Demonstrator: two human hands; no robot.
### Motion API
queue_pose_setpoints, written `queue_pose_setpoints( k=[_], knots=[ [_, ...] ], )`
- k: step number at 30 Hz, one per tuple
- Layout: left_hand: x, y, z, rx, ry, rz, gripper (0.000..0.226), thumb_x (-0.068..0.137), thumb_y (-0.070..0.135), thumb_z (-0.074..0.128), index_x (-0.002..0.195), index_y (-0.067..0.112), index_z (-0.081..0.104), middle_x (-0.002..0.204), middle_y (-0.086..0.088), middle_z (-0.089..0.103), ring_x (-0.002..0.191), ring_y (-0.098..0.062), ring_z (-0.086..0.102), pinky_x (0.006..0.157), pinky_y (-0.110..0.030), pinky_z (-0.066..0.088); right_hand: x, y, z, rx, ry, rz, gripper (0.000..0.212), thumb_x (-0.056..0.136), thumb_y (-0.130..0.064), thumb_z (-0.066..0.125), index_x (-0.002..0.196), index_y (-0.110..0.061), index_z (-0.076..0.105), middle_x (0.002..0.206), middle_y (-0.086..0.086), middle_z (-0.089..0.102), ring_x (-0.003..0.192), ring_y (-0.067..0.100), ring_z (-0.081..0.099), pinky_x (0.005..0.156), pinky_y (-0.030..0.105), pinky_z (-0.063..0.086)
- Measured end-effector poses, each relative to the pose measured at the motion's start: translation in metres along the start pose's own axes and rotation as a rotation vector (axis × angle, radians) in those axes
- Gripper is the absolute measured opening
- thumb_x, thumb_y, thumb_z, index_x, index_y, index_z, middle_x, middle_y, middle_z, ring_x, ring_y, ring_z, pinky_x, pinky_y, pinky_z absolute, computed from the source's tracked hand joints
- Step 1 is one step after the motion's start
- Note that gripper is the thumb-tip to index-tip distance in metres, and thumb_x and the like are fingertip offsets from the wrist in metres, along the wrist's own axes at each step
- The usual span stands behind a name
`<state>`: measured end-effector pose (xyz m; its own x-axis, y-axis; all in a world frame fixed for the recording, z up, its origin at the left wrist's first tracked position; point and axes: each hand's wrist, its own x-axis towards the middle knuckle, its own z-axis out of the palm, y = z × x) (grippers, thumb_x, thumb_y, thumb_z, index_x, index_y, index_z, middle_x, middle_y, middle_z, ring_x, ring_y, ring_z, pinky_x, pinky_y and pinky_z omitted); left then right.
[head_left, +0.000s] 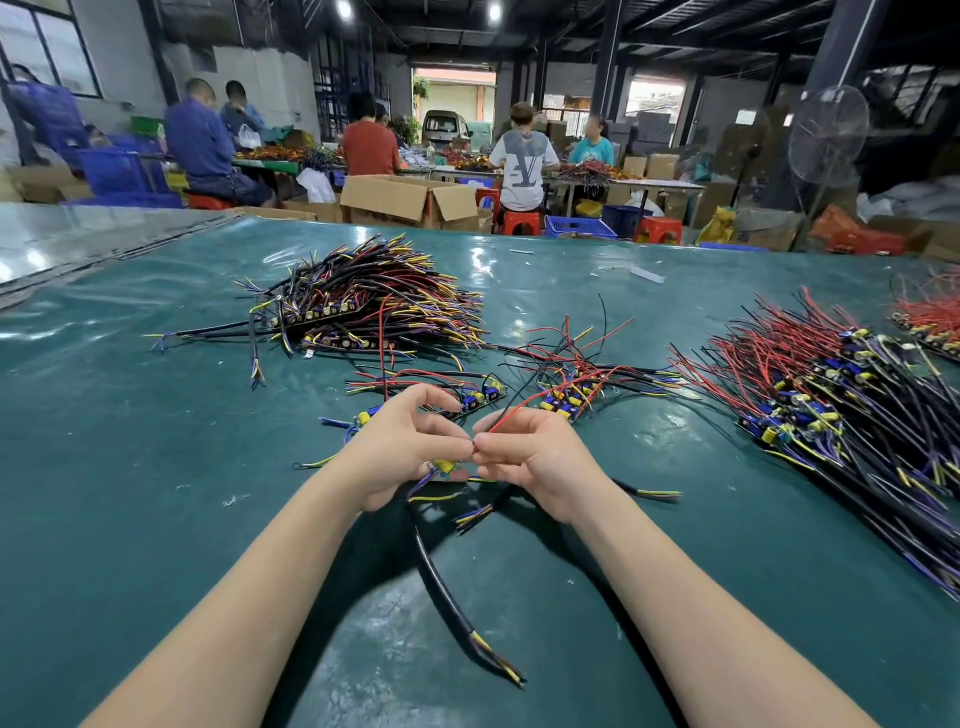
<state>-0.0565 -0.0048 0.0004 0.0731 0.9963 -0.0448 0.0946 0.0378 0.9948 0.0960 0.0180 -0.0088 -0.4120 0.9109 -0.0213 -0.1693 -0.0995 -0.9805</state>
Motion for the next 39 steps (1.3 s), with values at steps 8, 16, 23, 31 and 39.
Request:
queue_pose_setpoints(
  k=[8, 16, 23, 31, 39],
  knots=[
    [0.0035, -0.0015, -0.0002, -0.076, 0.057, -0.011, 0.027, 0.08, -0.011, 0.062, 0.09, 0.012, 0.054, 0.089, -0.012, 0.059, 0.069, -0.018, 0.062, 0.058, -0.025, 0.058, 0.001, -0.0011, -0.0029, 0.034, 0.12, -0.07, 0.019, 0.084, 0.01, 0.055, 0.073, -0.005, 0.059, 0.051, -0.002, 0.061, 0.047, 0.007, 0.061, 0.05, 0.017, 0.053],
    [0.0062, -0.0056, 0.0013, -0.074, 0.086, 0.072, 0.031, 0.077, -0.012, 0.064, 0.088, 0.014, 0.053, 0.075, -0.006, 0.062, 0.052, -0.008, 0.061, 0.051, -0.019, 0.051, 0.0004, -0.0014, -0.0029, 0.046, 0.128, -0.046, 0.022, 0.083, 0.01, 0.056, 0.08, -0.011, 0.051, 0.066, 0.006, 0.058, 0.048, 0.006, 0.061, 0.048, 0.019, 0.052],
    [0.0071, -0.0079, 0.0024, -0.037, 0.092, 0.091, 0.031, 0.076, -0.008, 0.068, 0.088, 0.017, 0.054, 0.073, -0.003, 0.064, 0.054, -0.008, 0.061, 0.052, -0.019, 0.05, 0.0003, -0.0006, -0.0049, 0.049, 0.102, -0.043, 0.024, 0.078, 0.016, 0.058, 0.072, -0.007, 0.054, 0.053, -0.001, 0.059, 0.047, 0.008, 0.059, 0.05, 0.019, 0.053],
    [0.0019, -0.0032, -0.0019, -0.046, -0.021, 0.072, 0.024, 0.08, -0.012, 0.06, 0.086, 0.012, 0.061, 0.071, -0.004, 0.054, 0.052, -0.007, 0.056, 0.053, -0.018, 0.051, 0.0003, 0.0001, 0.0003, 0.07, 0.171, -0.117, 0.021, 0.077, 0.015, 0.061, 0.068, -0.004, 0.057, 0.049, -0.001, 0.063, 0.045, 0.009, 0.06, 0.047, 0.019, 0.052],
    [-0.0022, 0.0011, -0.0046, 0.037, -0.092, 0.104, 0.037, 0.077, -0.013, 0.063, 0.066, 0.021, 0.075, 0.061, 0.002, 0.061, 0.052, -0.007, 0.057, 0.054, -0.018, 0.052, -0.0003, -0.0077, -0.0047, 0.143, 0.248, -0.161, 0.023, 0.077, 0.017, 0.058, 0.065, -0.002, 0.057, 0.048, 0.001, 0.062, 0.043, 0.01, 0.059, 0.048, 0.018, 0.053]
  ],
)
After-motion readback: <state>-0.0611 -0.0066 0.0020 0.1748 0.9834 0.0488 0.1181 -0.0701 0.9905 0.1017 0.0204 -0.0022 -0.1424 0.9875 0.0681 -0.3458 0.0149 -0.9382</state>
